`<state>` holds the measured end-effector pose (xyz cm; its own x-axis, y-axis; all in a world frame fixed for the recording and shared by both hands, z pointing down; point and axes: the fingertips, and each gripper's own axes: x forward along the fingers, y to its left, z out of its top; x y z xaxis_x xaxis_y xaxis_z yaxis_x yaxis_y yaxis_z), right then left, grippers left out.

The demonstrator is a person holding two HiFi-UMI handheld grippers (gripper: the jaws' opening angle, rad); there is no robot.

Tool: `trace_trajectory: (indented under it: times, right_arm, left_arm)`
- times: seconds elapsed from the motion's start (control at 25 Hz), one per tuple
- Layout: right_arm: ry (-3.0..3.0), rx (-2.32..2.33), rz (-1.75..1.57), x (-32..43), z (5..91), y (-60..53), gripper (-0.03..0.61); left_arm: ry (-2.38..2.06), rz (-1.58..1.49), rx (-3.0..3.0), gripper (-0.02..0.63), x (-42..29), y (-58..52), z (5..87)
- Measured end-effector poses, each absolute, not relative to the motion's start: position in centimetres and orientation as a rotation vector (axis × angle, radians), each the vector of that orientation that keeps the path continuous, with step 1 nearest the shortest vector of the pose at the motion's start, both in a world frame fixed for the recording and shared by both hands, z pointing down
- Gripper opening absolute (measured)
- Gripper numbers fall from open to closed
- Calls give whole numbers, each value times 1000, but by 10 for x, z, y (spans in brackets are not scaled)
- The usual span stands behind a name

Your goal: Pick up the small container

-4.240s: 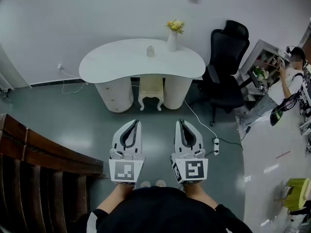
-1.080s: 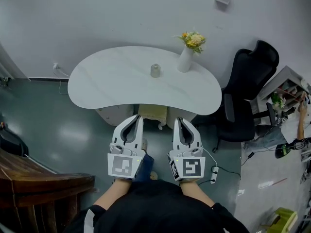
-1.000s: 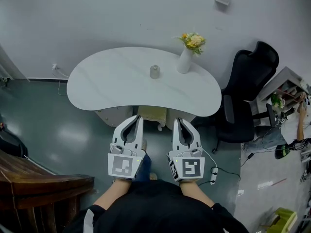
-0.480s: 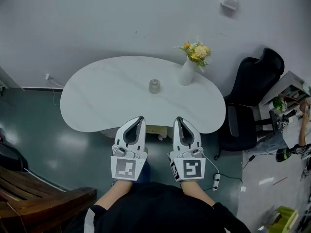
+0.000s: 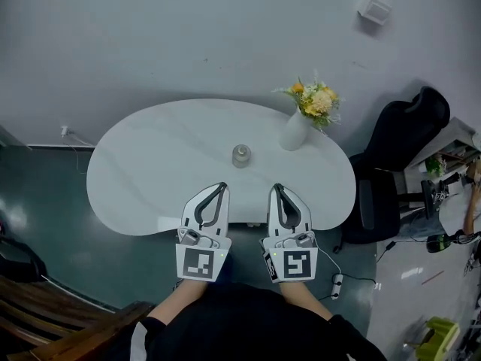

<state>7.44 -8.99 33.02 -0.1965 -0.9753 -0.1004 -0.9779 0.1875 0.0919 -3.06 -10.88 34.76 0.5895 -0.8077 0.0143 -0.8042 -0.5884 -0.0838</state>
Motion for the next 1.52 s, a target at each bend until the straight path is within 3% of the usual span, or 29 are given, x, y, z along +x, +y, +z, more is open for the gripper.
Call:
trace_trajectory:
  times: [0.44,1.52]
  right_arm:
    - [2367,-2051,206,86,346,-156,21]
    - [2591,-1924,91,74,427,-225,23]
  left_arm:
    - [1309,-104,-2793,8,-18,-181,365]
    - [1387,-187,-2865,8,-5,-227,424]
